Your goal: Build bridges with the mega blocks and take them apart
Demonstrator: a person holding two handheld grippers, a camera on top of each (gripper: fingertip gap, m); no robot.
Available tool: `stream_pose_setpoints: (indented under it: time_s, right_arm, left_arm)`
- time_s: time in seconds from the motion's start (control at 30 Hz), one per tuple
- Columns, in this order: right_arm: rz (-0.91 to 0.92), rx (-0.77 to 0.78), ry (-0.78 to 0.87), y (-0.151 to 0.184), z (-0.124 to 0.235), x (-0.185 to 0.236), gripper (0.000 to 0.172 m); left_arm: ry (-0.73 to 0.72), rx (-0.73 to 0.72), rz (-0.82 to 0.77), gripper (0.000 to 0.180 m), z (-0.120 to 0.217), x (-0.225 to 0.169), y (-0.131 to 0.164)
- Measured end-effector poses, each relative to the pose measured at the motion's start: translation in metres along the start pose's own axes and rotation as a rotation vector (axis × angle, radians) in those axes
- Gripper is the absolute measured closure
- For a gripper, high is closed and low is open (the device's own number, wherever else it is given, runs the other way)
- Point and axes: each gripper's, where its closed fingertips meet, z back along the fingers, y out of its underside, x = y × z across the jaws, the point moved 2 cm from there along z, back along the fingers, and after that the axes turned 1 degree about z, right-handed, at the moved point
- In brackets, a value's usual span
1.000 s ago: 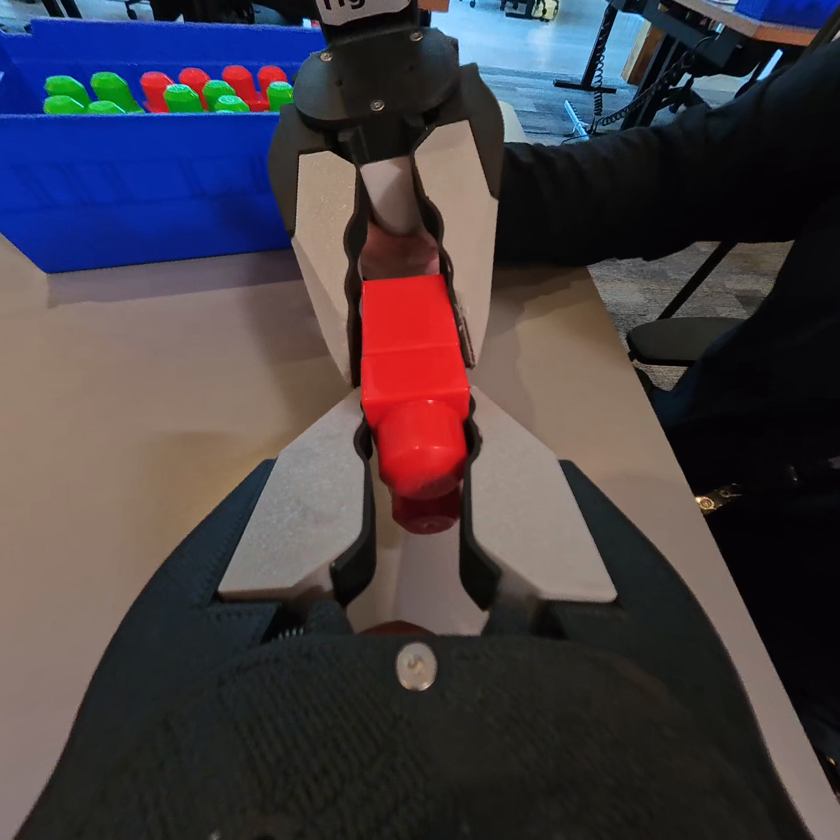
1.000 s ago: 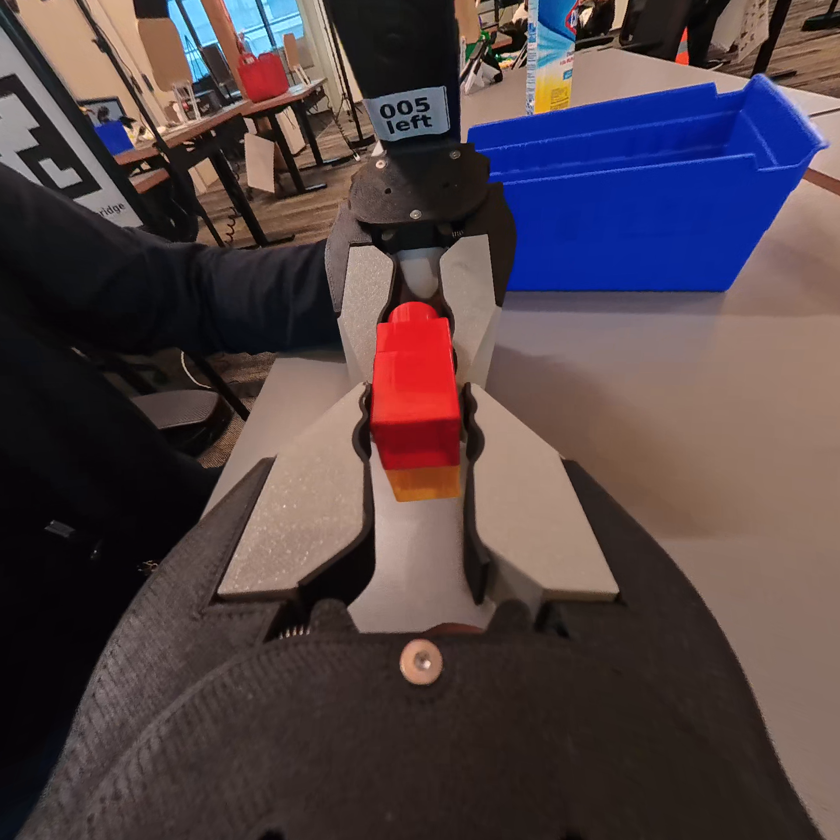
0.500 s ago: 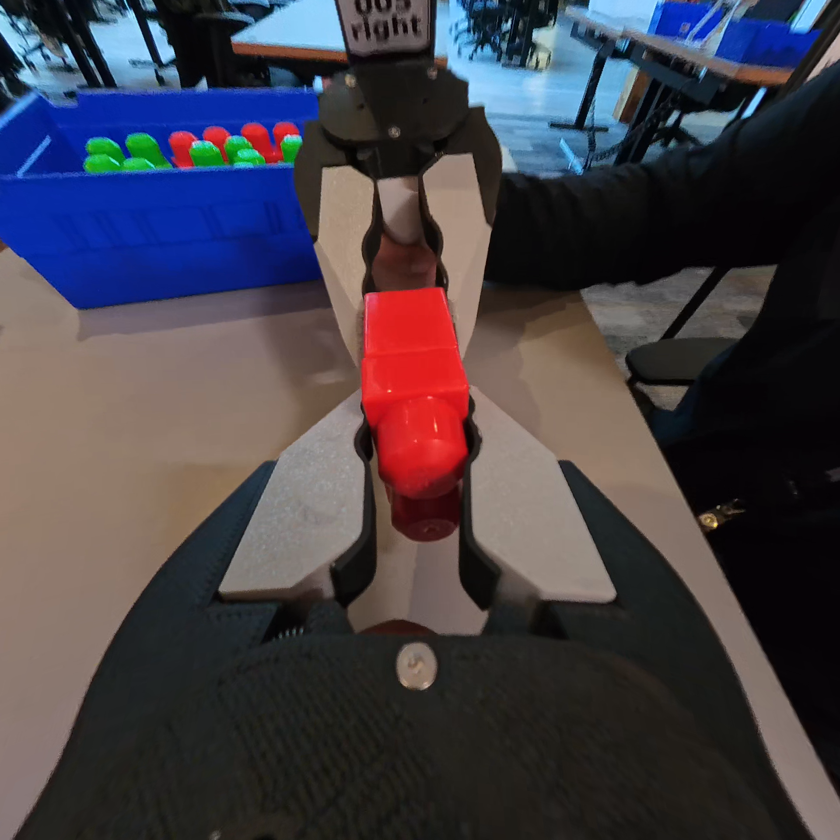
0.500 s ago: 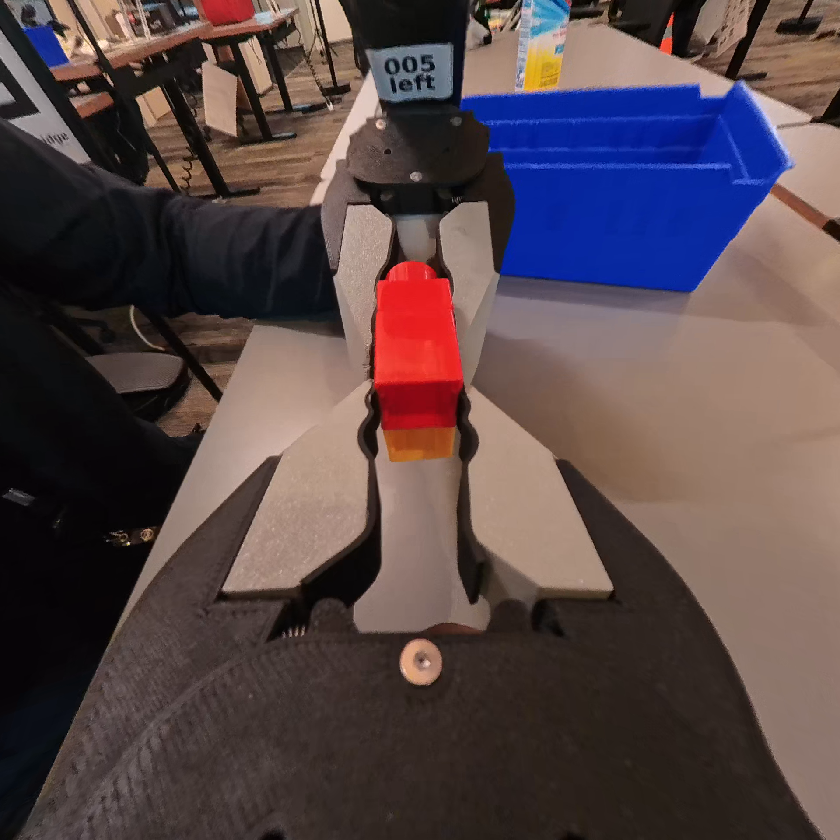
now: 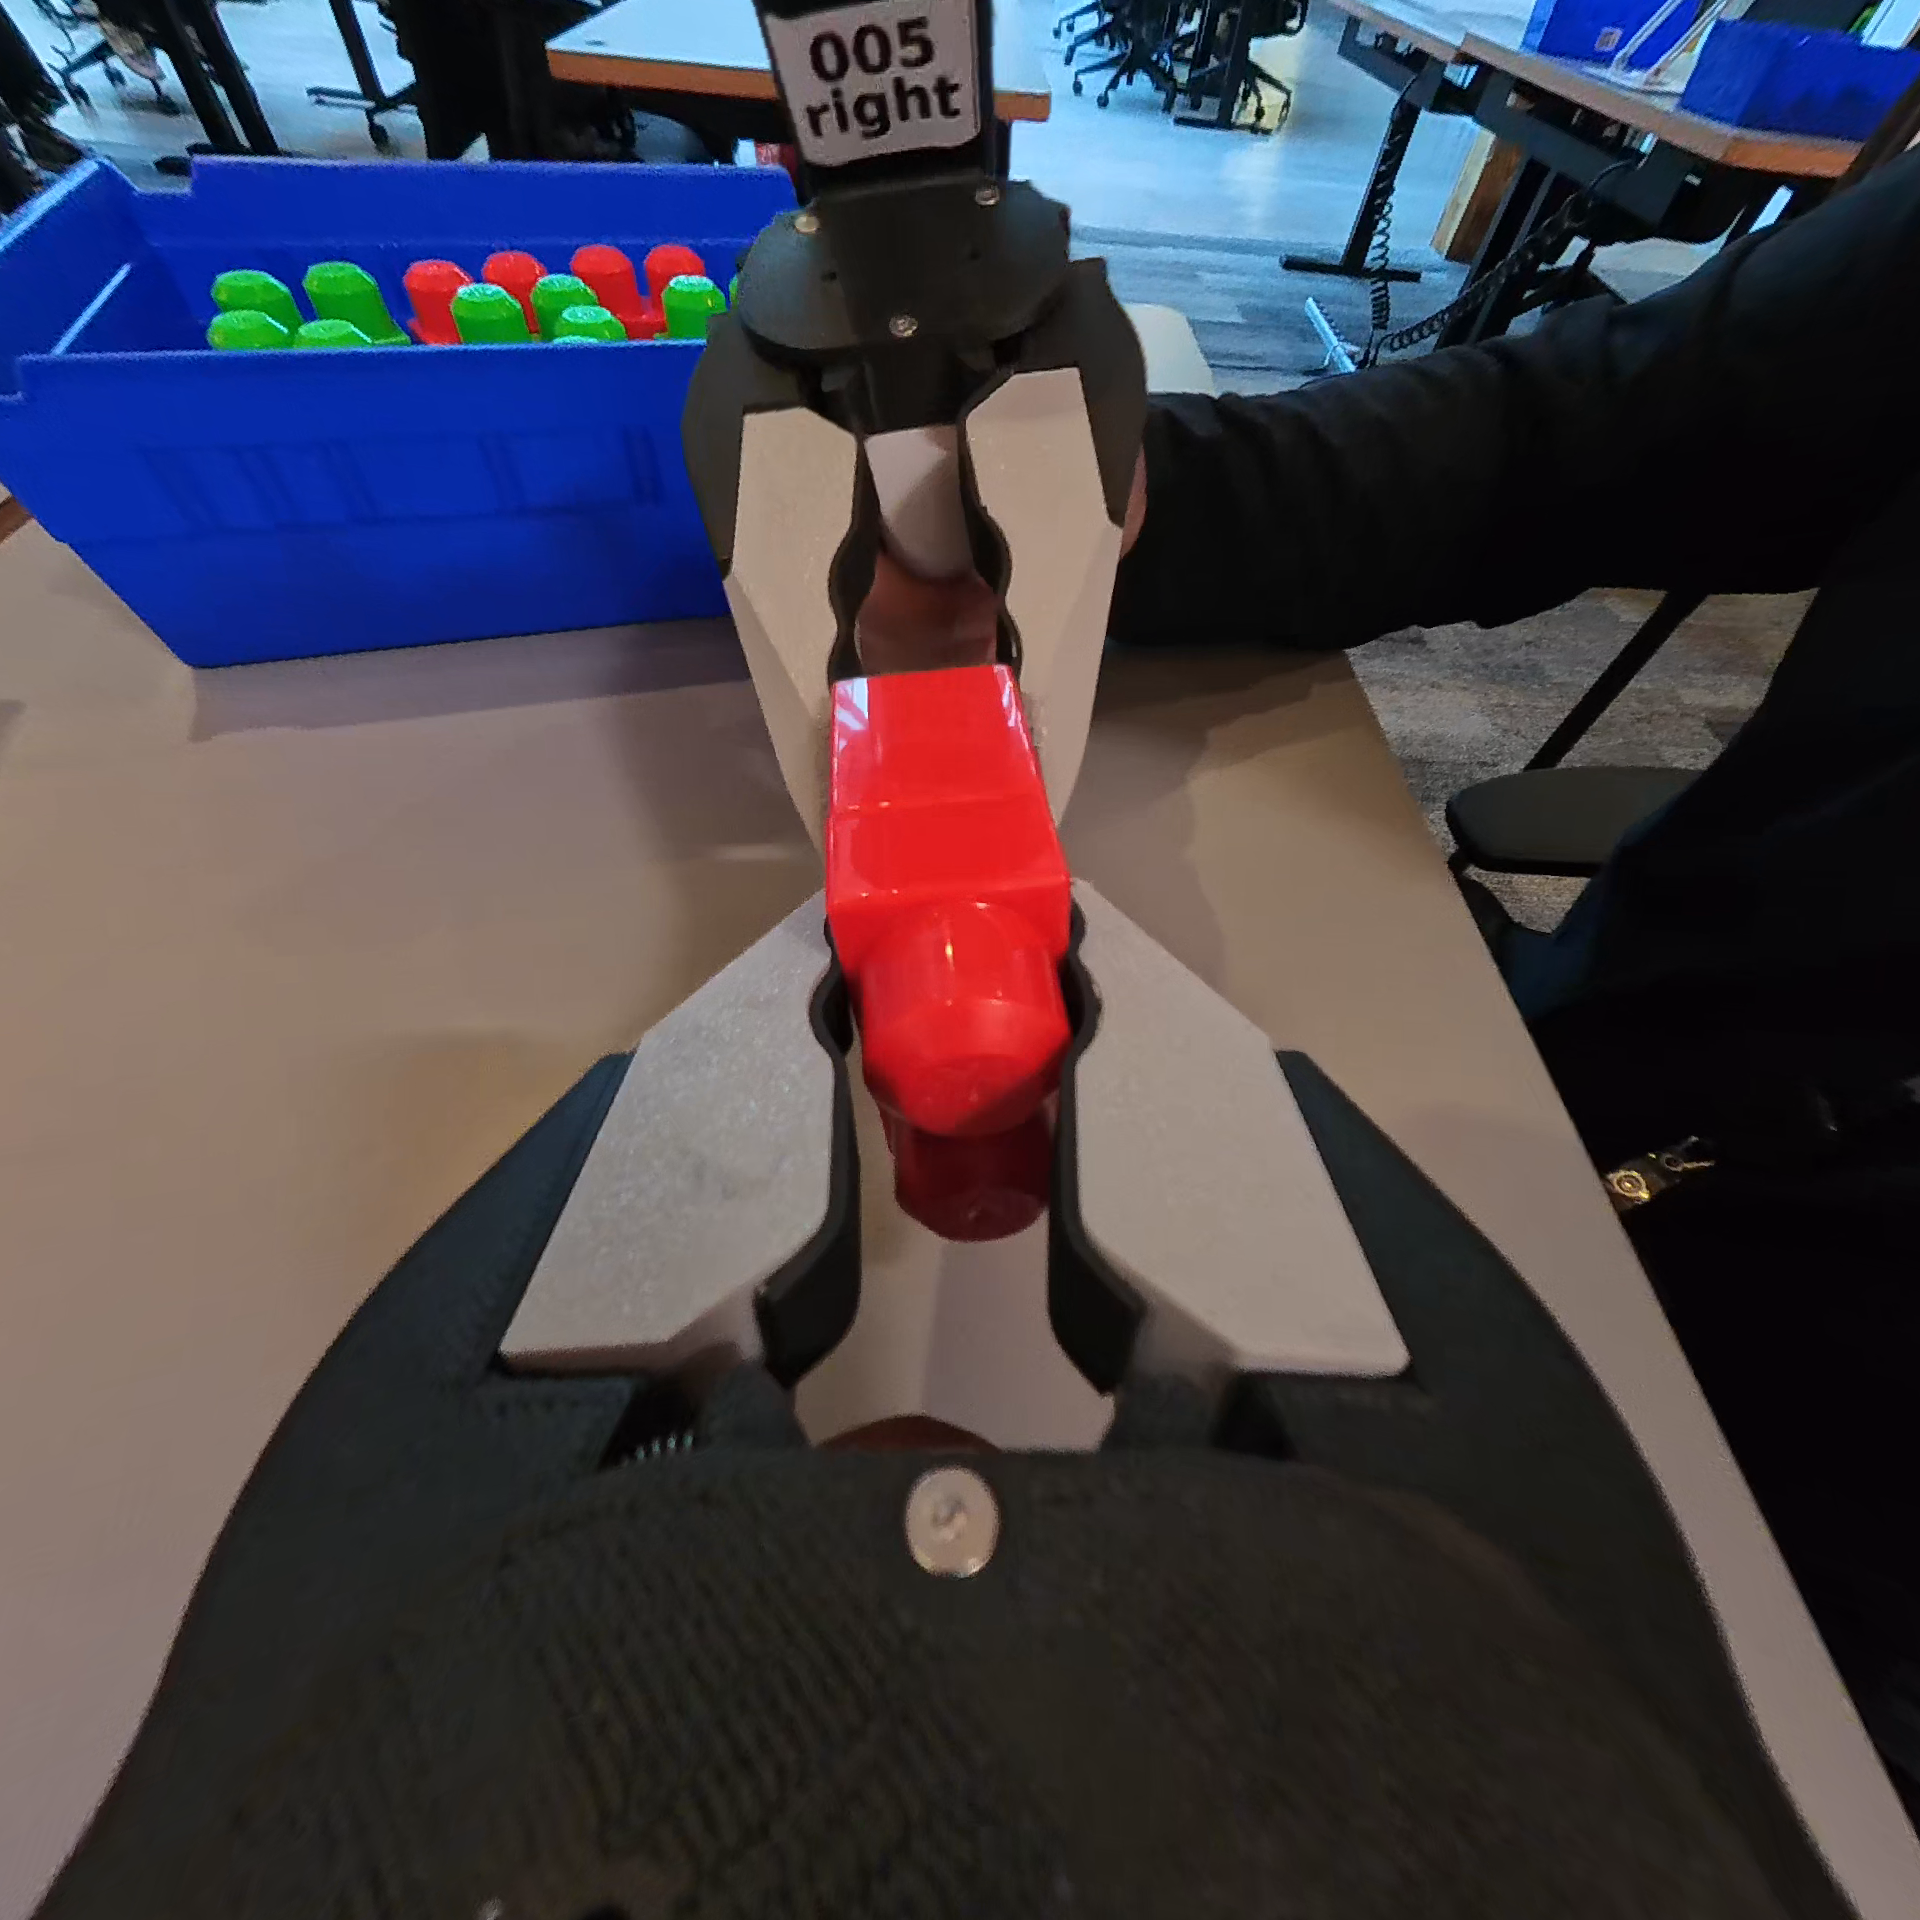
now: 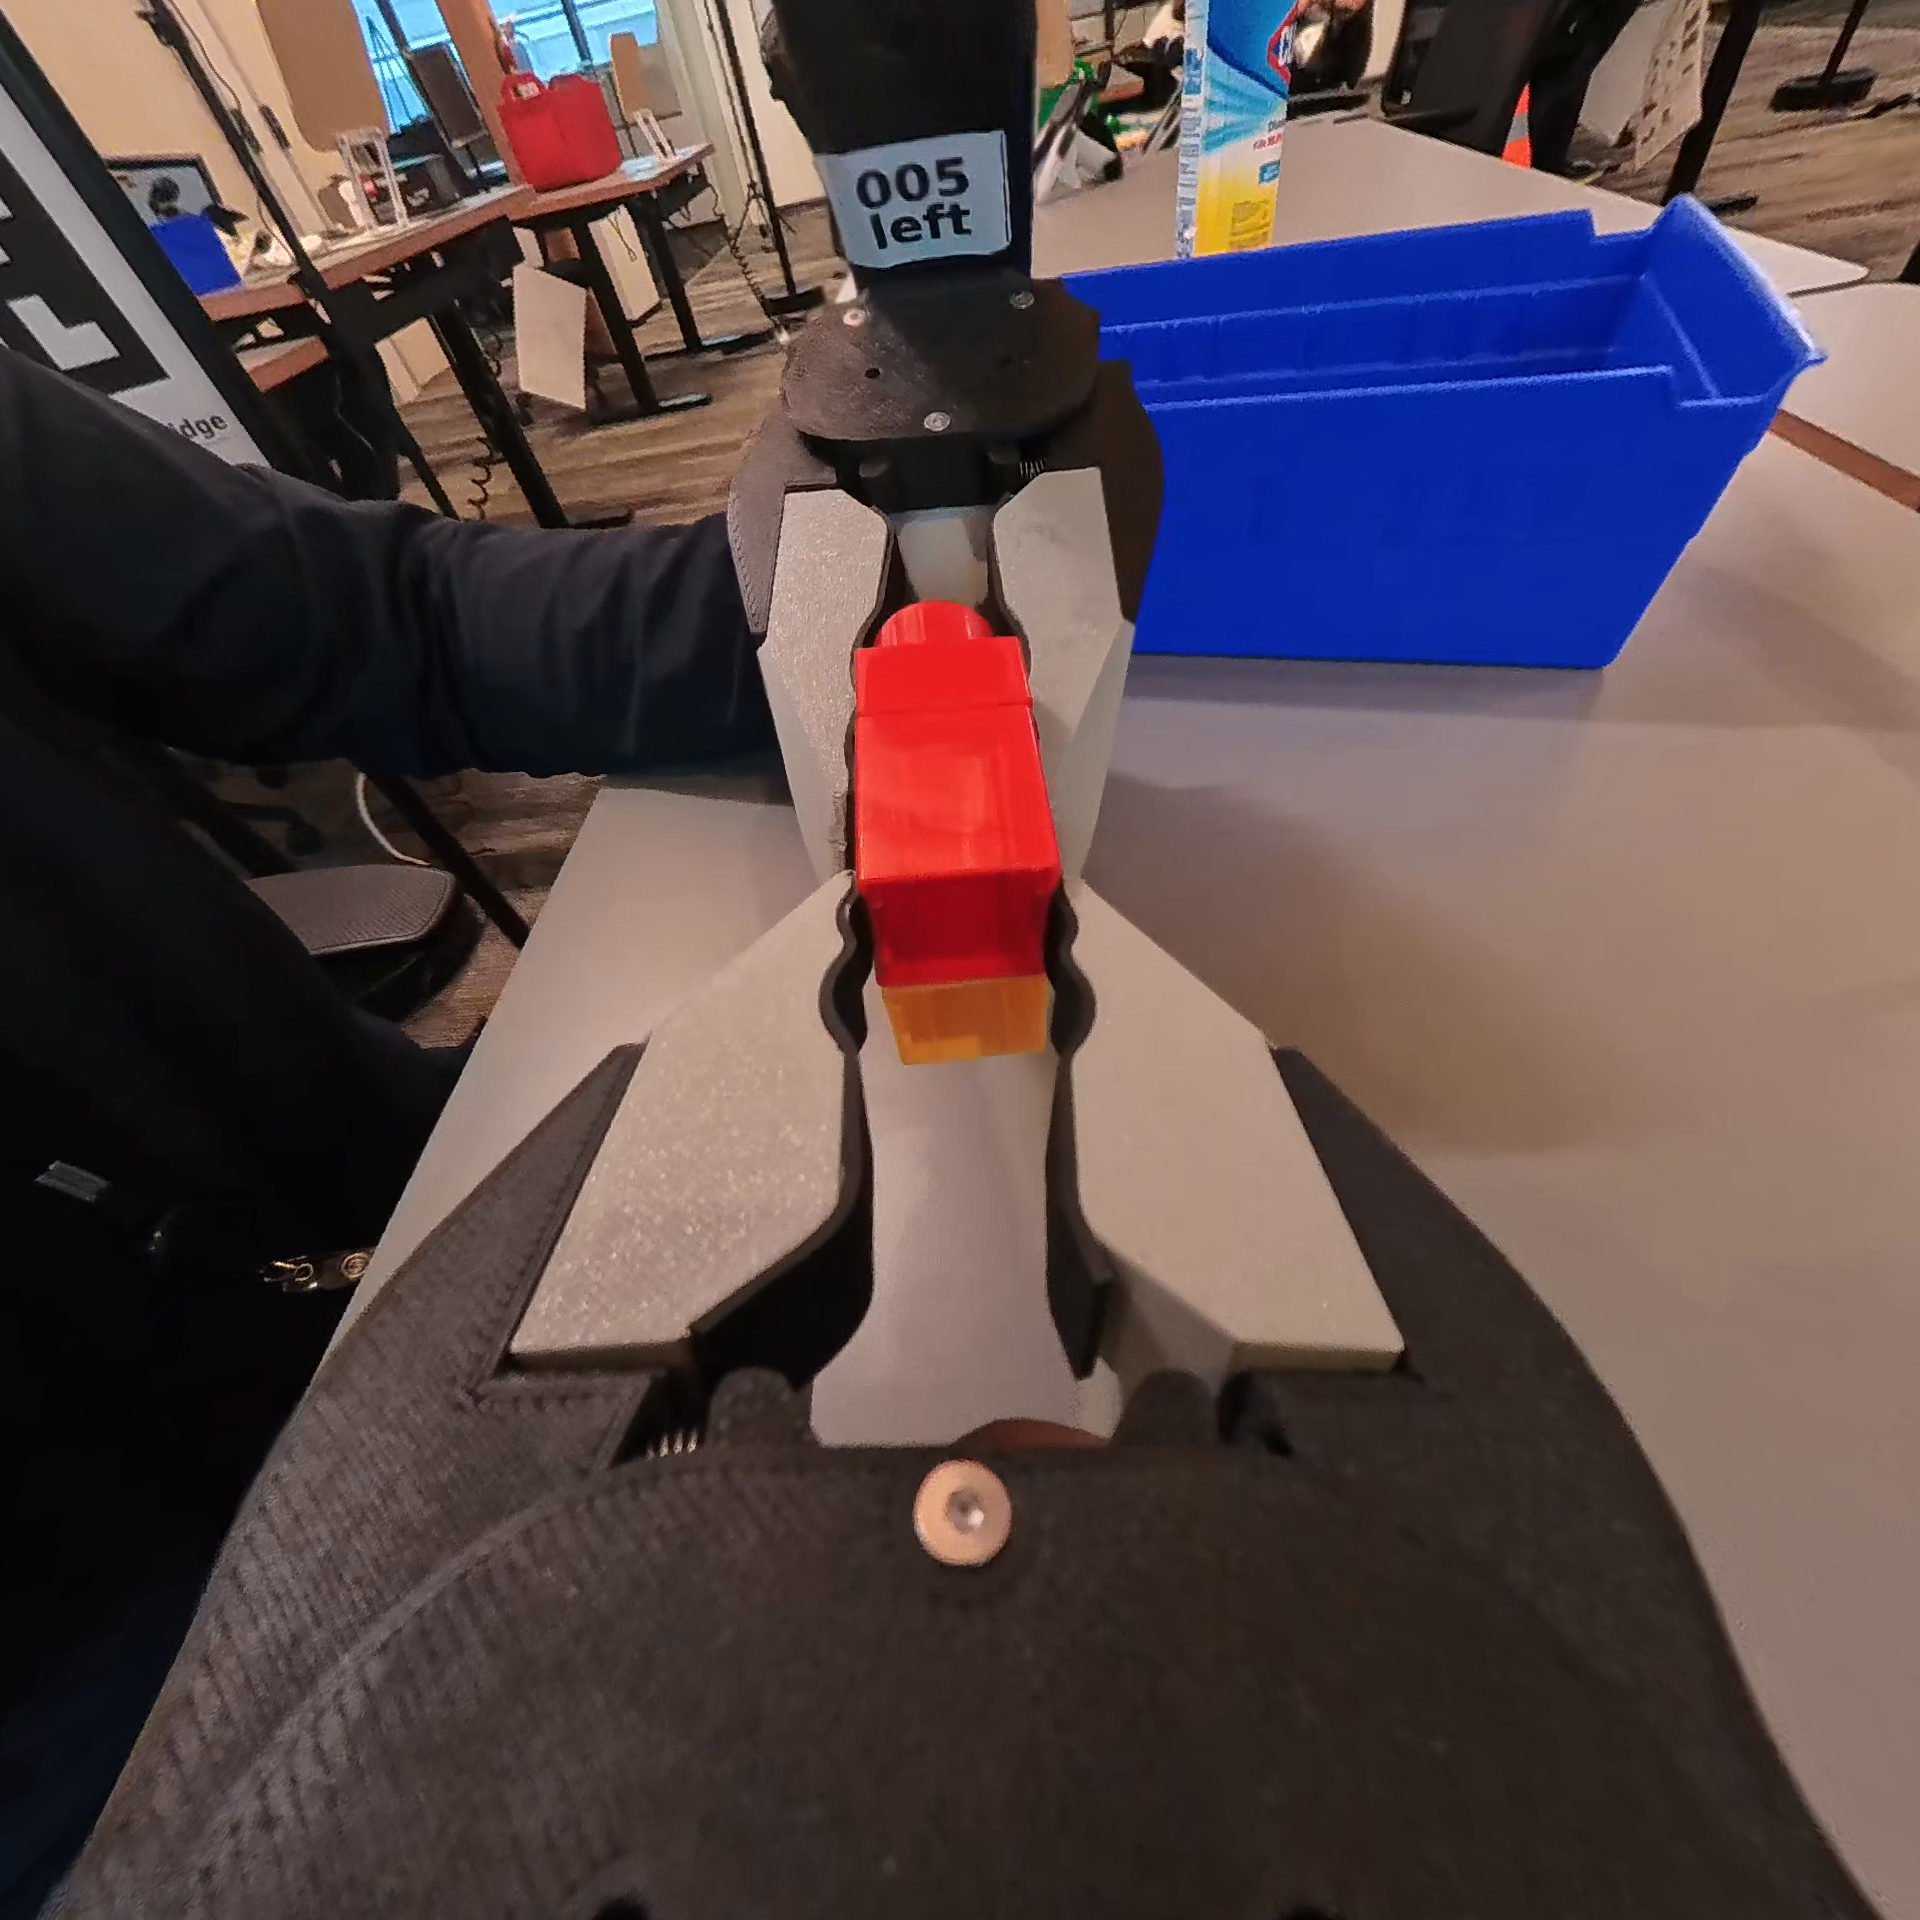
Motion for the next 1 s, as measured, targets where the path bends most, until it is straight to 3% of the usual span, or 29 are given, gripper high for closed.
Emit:
stream_pose_setpoints:
  time_s: [0.5, 0.77, 1.0]
  right_arm:
    - [-0.037, 0.078, -0.061, 0.014, -0.001, 0.002, 0.141]
    - [-0.174, -0.100, -0.085, -0.007, 0.003, -0.008, 0.141]
    - [-0.216, -0.201, -0.043, -0.018, 0.018, -0.018, 0.141]
  left_arm:
    - [0.030, 0.093, -0.011, 0.144, -0.009, -0.005, 0.014]
    - [0.031, -0.031, 0.065, 0.142, 0.002, 0.005, -0.003]
    - [-0.040, 0.011, 0.054, 0.138, 0.008, 0.013, 0.001]
